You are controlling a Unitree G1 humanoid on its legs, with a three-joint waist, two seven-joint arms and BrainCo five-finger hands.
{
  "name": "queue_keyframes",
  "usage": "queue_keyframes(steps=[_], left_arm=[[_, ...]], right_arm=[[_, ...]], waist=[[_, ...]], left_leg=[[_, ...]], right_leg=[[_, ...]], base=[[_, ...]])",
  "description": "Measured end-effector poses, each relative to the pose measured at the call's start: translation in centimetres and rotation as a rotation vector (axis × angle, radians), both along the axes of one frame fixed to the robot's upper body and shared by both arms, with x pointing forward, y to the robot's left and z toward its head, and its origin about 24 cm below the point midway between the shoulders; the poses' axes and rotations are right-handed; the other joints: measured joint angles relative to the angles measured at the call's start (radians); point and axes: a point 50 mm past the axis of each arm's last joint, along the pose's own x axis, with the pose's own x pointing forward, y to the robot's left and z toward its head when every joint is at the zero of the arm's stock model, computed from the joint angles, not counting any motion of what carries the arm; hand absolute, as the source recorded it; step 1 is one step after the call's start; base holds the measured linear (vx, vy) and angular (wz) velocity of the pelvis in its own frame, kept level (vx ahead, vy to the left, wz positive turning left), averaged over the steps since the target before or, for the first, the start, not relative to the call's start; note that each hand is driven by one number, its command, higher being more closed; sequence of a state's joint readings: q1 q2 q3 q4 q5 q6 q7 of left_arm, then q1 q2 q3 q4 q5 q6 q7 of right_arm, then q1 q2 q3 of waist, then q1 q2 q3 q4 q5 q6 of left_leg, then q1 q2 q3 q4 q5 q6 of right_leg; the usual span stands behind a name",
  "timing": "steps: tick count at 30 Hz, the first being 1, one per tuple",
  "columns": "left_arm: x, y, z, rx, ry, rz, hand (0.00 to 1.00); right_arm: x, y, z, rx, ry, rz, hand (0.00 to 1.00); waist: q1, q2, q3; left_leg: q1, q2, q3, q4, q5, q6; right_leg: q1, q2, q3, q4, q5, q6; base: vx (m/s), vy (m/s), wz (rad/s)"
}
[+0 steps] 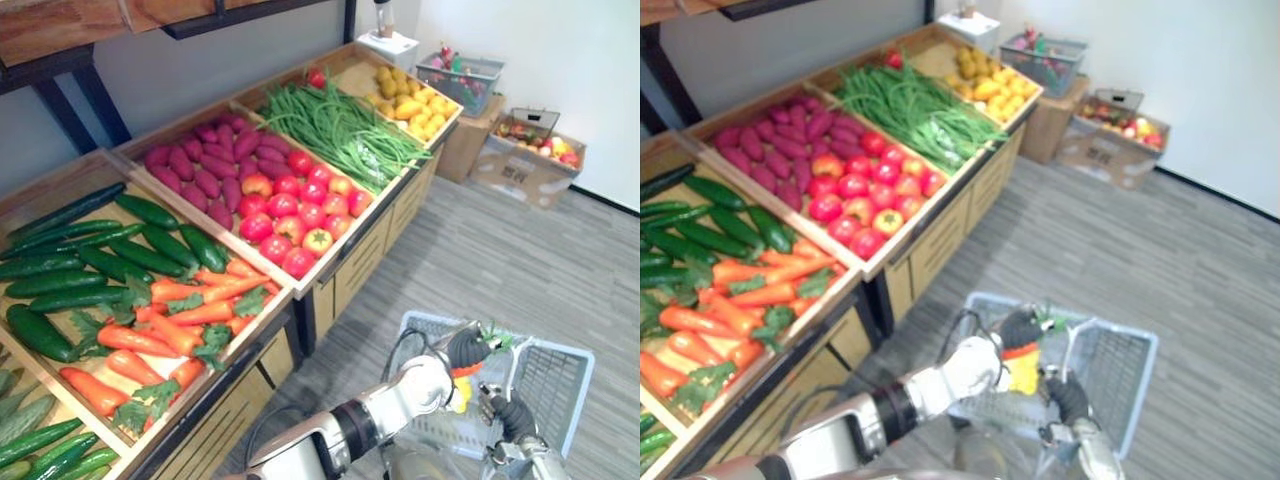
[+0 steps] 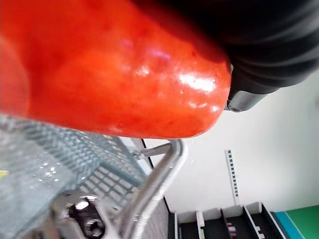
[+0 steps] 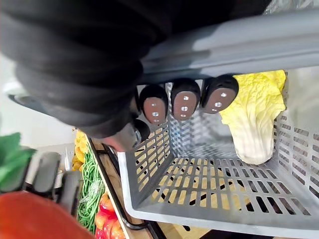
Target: Pick vegetable in the basket
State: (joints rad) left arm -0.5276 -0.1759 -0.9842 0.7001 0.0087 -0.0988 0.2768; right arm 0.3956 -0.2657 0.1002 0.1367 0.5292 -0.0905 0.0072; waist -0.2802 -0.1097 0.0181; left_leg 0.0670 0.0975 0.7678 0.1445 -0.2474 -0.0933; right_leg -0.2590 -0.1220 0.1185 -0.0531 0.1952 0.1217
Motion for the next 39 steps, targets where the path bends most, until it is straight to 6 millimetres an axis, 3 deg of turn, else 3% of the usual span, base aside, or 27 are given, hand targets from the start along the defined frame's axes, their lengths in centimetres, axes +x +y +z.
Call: queue_keyframes(steps=[1, 4, 21, 33, 35, 39], left_arm=[[0.0, 0.0, 0.0, -0.003, 0.005, 0.007, 0.0], [0.1, 0.1, 0.0, -0.009, 0.0, 0.025, 0.0], [0.1, -0.1, 0.8, -0.055, 0.009, 0.036, 0.0], [-0.1, -0.7, 2.5, -0.038, -0.154, -0.019, 0.0], [0.1, -0.7, 3.0, -0.059, -0.163, -0.016, 0.0], [0.8, -0.1, 8.4, -0.282, -0.254, 0.009, 0.0]], right_arm=[[0.2, 0.2, 0.0, 0.002, 0.0, 0.006, 1.0], [0.5, 0.8, 0.0, 0.012, -0.007, 0.035, 1.0], [1.1, 1.0, 0.2, 0.011, -0.023, 0.039, 1.0], [1.1, 1.0, -0.9, 0.016, 0.018, 0.034, 1.0], [1.0, 0.9, -1.1, 0.014, 0.026, 0.03, 1.0], [0.4, -0.2, -2.6, 0.015, 0.088, -0.066, 1.0]], waist=[[-0.004, 0.001, 0.002], [-0.016, 0.001, 0.005], [-0.016, -0.003, 0.025], [-0.004, -0.003, 0.025], [0.007, -0.003, 0.025], [0.042, -0.001, 0.024]], left_leg=[[0.0, 0.0, 0.0, 0.0, 0.0, 0.0], [-0.011, 0.001, 0.01, 0.003, -0.002, 0.001], [-0.014, 0.035, 0.026, 0.032, -0.019, -0.007], [-0.032, 0.034, -0.026, 0.038, -0.018, -0.005], [-0.032, 0.034, -0.035, 0.038, -0.018, -0.004], [-0.049, 0.035, -0.07, 0.05, -0.014, 0.001]], right_leg=[[0.0, 0.0, 0.0, 0.0, 0.001, 0.002], [-0.015, 0.001, 0.004, 0.003, 0.001, 0.001], [-0.017, 0.022, 0.013, 0.002, -0.003, -0.005], [-0.004, 0.005, -0.028, 0.001, -0.003, -0.005], [0.001, 0.003, -0.036, 0.0, -0.004, -0.003], [0.008, -0.008, -0.064, 0.001, -0.005, -0.003]], base=[[0.0, 0.0, 0.0], [-0.02, -0.03, -0.05], [0.01, -0.033, -0.04], [-0.03, -0.039, 0.11], [-0.02, -0.03, 0.12], [-0.03, -0.039, 0.22]])
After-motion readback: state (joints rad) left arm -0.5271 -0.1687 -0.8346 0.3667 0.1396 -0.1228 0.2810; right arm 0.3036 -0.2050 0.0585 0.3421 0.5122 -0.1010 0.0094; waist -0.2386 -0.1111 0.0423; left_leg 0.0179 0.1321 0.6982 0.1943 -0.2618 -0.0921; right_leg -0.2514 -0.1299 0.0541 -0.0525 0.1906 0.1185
